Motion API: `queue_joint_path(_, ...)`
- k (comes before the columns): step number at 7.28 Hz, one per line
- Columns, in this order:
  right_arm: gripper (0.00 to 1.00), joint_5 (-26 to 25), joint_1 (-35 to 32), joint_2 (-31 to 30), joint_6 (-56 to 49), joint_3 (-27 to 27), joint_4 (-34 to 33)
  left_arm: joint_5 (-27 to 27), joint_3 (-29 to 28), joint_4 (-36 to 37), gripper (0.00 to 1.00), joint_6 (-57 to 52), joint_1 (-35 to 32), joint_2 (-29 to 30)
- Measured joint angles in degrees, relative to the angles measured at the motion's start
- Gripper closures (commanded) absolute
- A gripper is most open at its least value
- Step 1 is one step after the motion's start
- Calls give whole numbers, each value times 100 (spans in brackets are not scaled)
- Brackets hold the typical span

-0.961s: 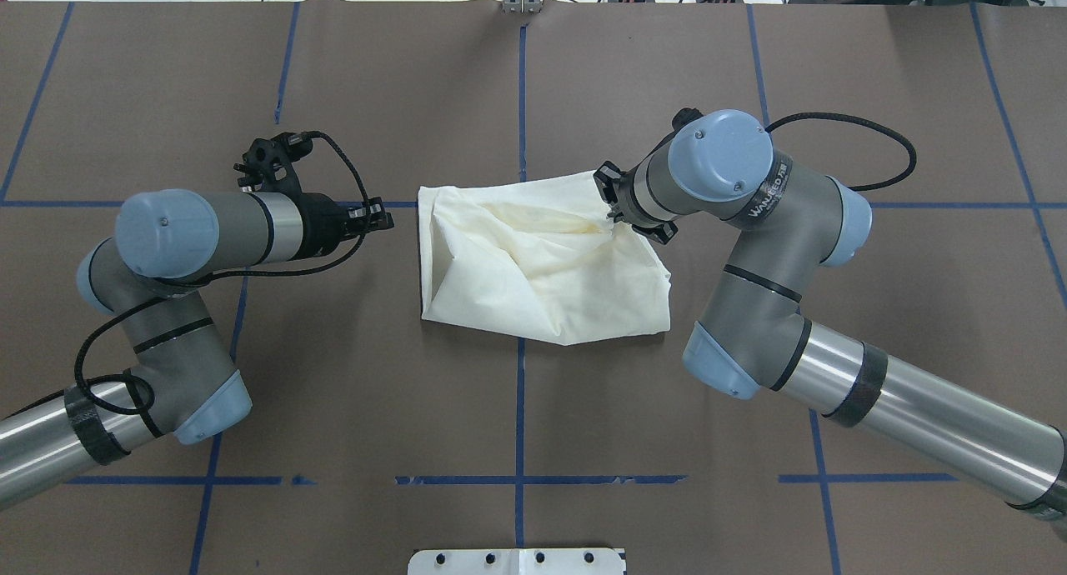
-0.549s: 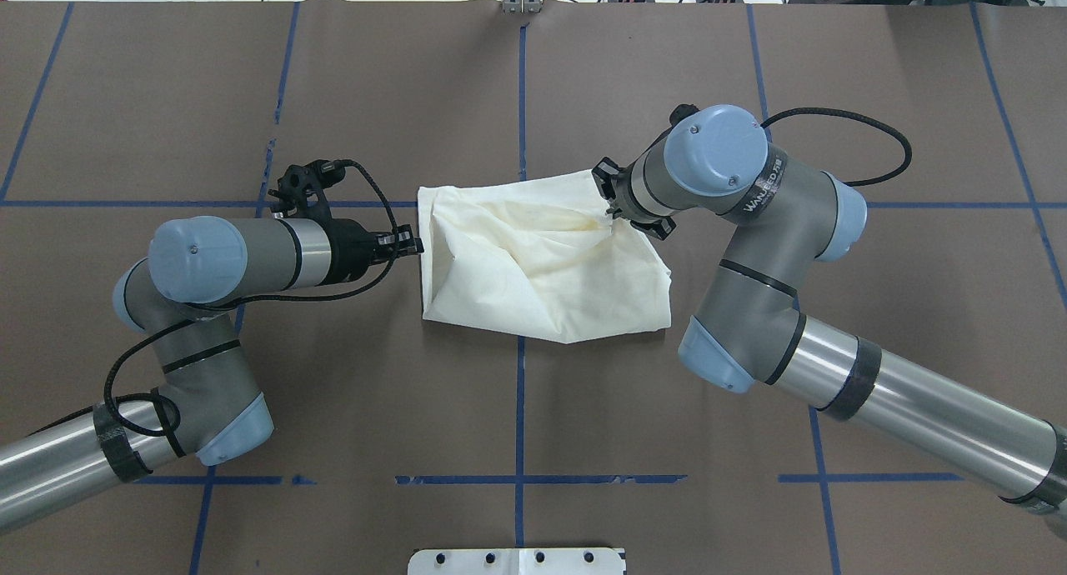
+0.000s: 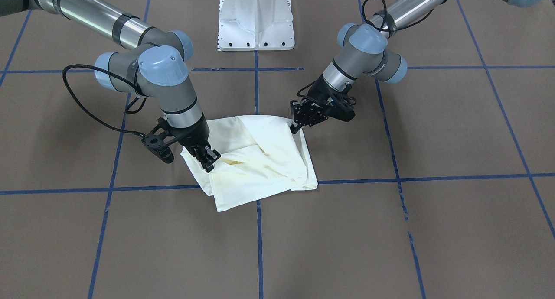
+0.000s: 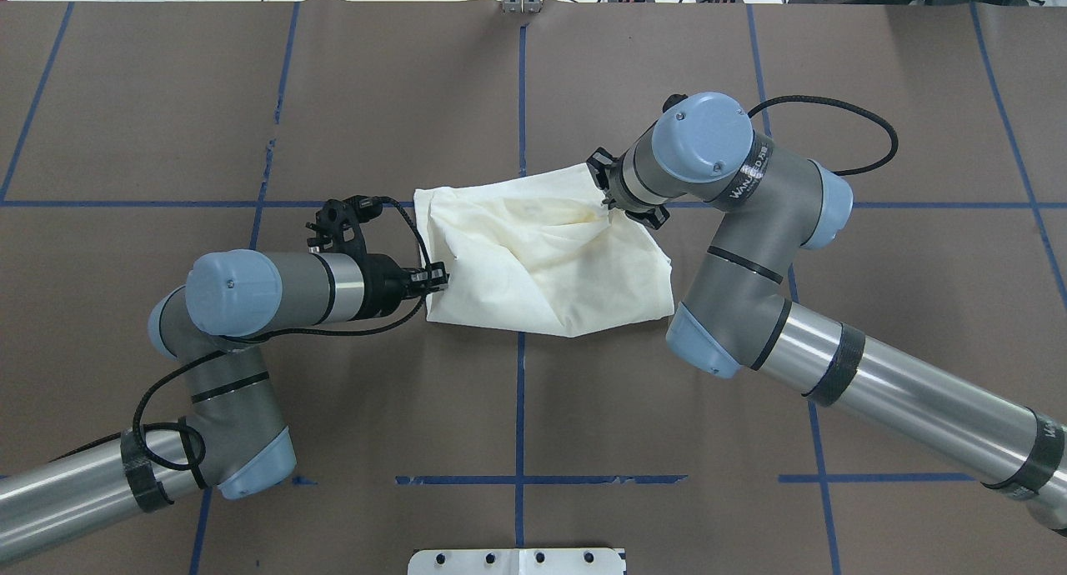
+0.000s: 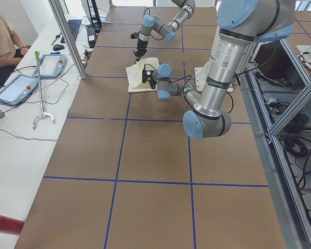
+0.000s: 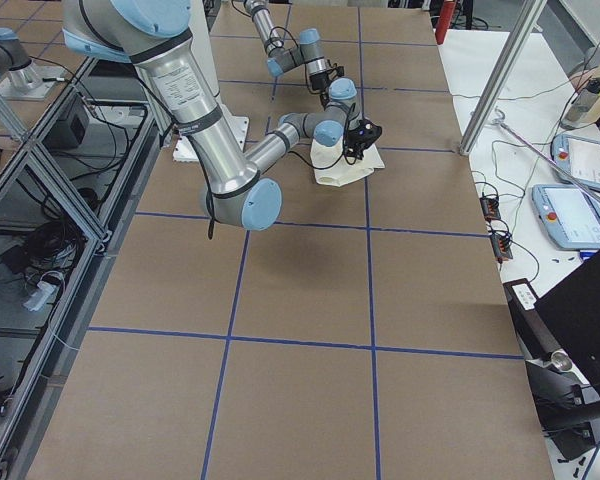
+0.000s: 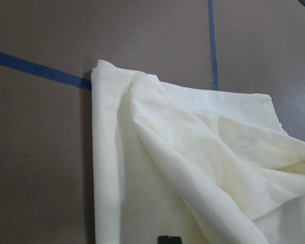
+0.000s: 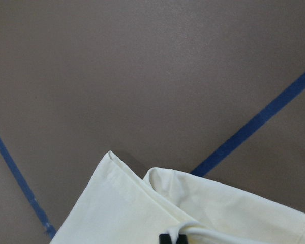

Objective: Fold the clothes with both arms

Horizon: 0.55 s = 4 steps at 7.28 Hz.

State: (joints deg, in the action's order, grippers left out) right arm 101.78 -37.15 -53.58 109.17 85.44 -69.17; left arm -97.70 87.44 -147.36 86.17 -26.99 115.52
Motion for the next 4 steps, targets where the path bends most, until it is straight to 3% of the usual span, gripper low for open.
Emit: queue_joint_path(4,100,-6,-3,6,8,-41,4,-975,45,-670,100,-34,375,-159)
